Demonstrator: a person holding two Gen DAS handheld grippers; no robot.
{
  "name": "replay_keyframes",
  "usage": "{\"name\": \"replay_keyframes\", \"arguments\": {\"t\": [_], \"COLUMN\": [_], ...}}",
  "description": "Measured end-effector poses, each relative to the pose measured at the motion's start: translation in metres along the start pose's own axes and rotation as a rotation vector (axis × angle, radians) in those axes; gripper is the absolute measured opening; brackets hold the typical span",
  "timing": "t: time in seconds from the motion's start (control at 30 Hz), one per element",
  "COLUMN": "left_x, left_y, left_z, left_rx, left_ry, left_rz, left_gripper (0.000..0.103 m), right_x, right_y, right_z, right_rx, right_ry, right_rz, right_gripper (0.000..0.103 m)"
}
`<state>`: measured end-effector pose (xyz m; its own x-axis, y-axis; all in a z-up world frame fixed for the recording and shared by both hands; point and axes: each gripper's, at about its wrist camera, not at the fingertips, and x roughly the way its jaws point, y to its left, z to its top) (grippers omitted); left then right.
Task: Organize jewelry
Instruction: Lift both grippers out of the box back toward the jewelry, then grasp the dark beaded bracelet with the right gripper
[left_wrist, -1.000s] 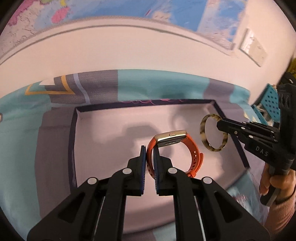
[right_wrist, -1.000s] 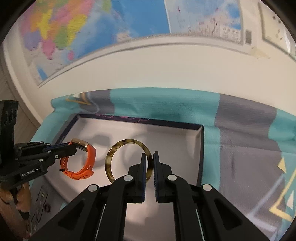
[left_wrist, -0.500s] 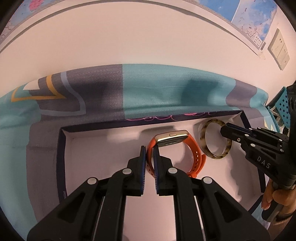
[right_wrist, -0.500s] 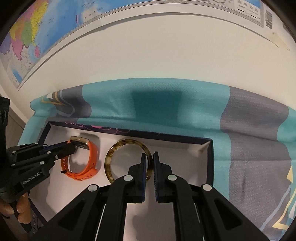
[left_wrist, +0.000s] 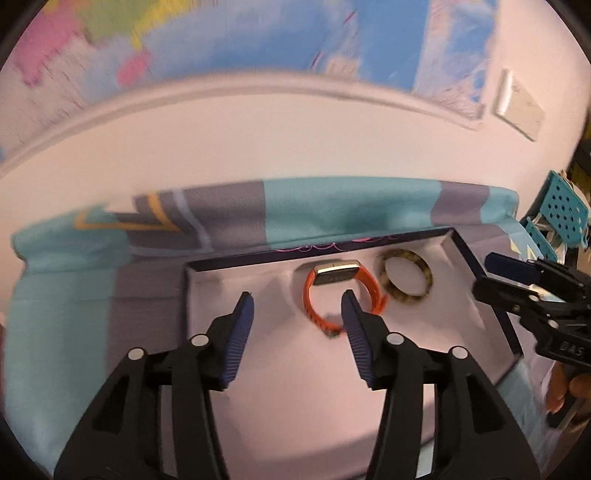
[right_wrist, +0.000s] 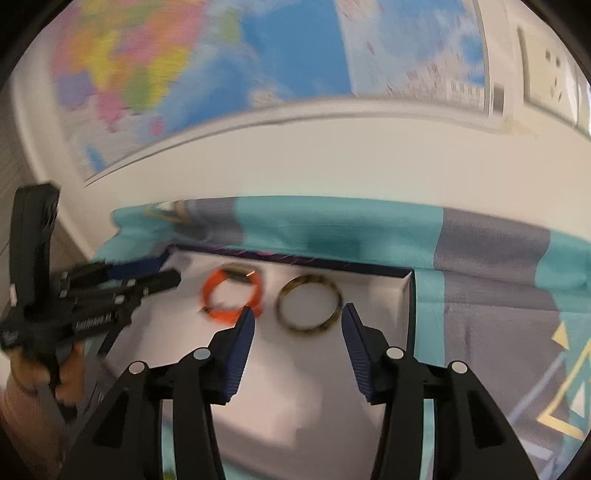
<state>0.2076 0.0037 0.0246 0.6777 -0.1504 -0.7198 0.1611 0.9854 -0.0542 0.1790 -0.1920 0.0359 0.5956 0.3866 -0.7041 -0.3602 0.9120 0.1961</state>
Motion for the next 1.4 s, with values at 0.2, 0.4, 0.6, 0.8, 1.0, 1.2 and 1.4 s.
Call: {"name": "replay_keyframes", "arguments": {"t": [0.2,0.4,0.6,0.8,1.0,1.2,1.4], "left_x": [-0.058,-0.087,-0.092,-0.095,-0.097,-0.095,-0.095], "left_y": [-0.007,0.003,0.006,0.004,-0.004,-0.010,-0.021], "left_z": [-0.043,-0.088,-0.121,-0.142,-0.158,-0.162,-0.164], "left_rx": [0.057,0.042,0.022,0.007,0.019,0.025,0.046], "left_ry": [-0.071,-0.070,-0.030,-0.016,0.000,0.017,0.022], "left_rz": [-0.013,-0.016,-0.016,-0.015,-0.033,-0.052,-0.070], "left_gripper": [0.055,0.057,0.057,0.060,0.061,0.062,0.062], "right_x": [-0.037,-0.052,-0.056,-0.056,-0.051,-0.055,-0.063], "right_y": [0.012,0.003,0.004,0.006,0.009,0.013,0.014], "right_z": [-0.043,-0.094,-0.121,-0.132,-0.143,-0.147,-0.151], "right_rx": [-0.057,-0.025,-0.011,-0.006,-0.013,-0.039,-0.046], "right_ry": [-0.012,0.043,0.071,0.085,0.115,0.120,0.122], "right_rz": [0.045,0.056,0.050,0.027,0.013,0.018,0.029], "right_gripper": [0.052,0.052,0.052,0.052,0.050,0.032,0.026]}}
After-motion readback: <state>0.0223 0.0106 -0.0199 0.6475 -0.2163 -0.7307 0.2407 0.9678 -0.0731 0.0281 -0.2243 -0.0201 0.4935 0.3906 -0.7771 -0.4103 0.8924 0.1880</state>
